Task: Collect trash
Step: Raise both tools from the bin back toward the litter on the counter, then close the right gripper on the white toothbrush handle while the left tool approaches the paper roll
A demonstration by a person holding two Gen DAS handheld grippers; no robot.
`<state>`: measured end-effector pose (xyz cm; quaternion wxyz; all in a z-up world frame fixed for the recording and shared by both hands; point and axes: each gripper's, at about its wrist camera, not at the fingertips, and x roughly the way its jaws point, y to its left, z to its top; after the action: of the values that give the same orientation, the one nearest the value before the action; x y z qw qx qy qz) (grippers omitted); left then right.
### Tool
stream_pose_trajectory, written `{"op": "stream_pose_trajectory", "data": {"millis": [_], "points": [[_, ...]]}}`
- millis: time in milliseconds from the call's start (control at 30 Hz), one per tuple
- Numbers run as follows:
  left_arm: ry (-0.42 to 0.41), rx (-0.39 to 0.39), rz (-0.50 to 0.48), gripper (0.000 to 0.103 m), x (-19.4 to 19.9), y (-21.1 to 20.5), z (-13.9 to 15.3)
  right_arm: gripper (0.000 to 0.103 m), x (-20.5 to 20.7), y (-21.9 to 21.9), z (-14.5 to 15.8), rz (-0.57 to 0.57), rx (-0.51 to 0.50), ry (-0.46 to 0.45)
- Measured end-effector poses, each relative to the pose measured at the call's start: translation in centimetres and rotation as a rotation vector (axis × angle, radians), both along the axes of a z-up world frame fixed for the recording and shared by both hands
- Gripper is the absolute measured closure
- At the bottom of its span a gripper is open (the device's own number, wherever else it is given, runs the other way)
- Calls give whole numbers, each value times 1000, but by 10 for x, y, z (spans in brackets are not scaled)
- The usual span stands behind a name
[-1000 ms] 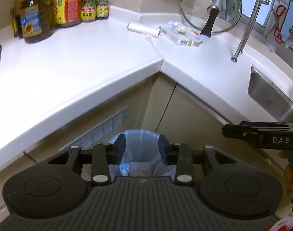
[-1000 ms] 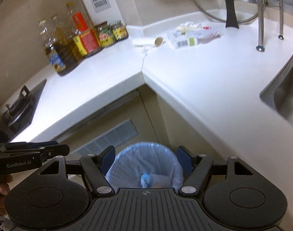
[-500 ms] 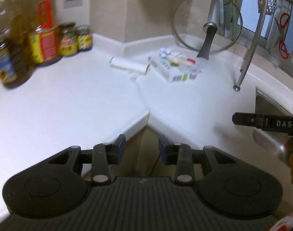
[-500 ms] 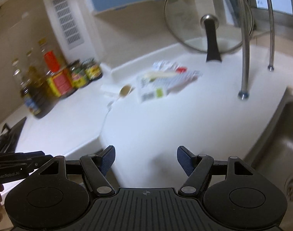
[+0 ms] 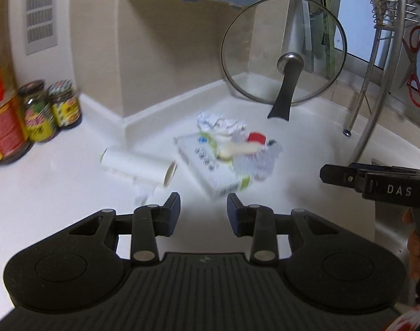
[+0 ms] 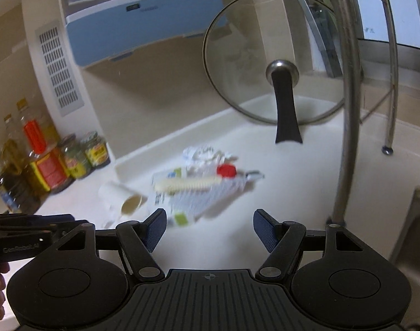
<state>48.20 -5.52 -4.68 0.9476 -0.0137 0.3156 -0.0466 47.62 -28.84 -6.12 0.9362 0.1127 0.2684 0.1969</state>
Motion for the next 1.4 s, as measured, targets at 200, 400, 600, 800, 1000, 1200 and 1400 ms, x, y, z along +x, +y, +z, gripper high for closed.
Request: {"op": "stream_pose_trajectory", "data": {"millis": [200, 400, 600, 800, 1000, 1200, 1400], "points": [[8, 23, -1, 70, 39, -5, -4, 46, 42, 9, 0, 12, 67, 0], [23, 35, 21, 70, 66, 1, -9, 52, 83, 23, -12, 16, 201, 77], [36, 30, 62, 70, 80, 14, -13, 56, 118, 28, -36, -74, 360, 242], [55, 36, 98, 70, 86, 27, -22, 56, 142, 26, -57, -178, 448, 366], [78, 25, 132, 70, 87, 38, -31, 63, 156, 26, -72, -247, 504, 421], [90, 10, 153, 69, 86, 45, -35, 74, 162, 17, -84, -289, 620, 475], [83, 42, 159, 65, 88, 38, -39, 86, 151, 11, -79, -271, 638, 405]]}}
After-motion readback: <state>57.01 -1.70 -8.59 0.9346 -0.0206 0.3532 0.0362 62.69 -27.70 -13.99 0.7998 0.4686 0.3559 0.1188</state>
